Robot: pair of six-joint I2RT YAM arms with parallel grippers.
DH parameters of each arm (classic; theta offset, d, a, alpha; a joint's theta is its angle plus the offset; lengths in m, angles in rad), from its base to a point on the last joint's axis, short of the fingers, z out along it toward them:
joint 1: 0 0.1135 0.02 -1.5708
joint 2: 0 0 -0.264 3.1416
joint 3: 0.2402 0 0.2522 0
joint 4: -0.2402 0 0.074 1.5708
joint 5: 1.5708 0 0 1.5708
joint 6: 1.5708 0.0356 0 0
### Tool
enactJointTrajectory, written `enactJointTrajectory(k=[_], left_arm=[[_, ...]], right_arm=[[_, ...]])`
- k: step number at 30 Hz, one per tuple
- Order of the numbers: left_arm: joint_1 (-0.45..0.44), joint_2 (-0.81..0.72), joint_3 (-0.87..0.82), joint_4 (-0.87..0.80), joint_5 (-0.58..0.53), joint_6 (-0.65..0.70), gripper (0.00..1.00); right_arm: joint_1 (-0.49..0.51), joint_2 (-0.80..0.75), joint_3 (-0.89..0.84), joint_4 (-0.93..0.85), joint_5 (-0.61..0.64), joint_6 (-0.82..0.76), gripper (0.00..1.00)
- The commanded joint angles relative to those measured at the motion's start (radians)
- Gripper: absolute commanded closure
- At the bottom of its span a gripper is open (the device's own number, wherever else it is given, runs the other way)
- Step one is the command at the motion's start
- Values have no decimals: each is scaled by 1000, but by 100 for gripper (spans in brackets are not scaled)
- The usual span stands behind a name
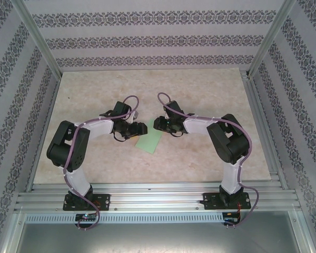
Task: Fold a paper plane with a square sheet of paper (fold left side to right side)
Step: Third fold the triangle at the center of the table.
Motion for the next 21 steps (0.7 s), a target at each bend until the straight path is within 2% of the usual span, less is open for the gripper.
enactJointTrajectory(k=[1, 17, 21], left_arm=[[8, 27, 34, 38, 44, -14, 34], [-8, 85, 56, 99, 98, -52, 44], [-8, 89, 61, 127, 116, -69, 52]], right_arm=[[-13, 2, -14, 33, -19, -11, 60], [-19, 5, -22, 60, -56, -18, 61], [-21, 7, -21, 67, -63, -19, 61]])
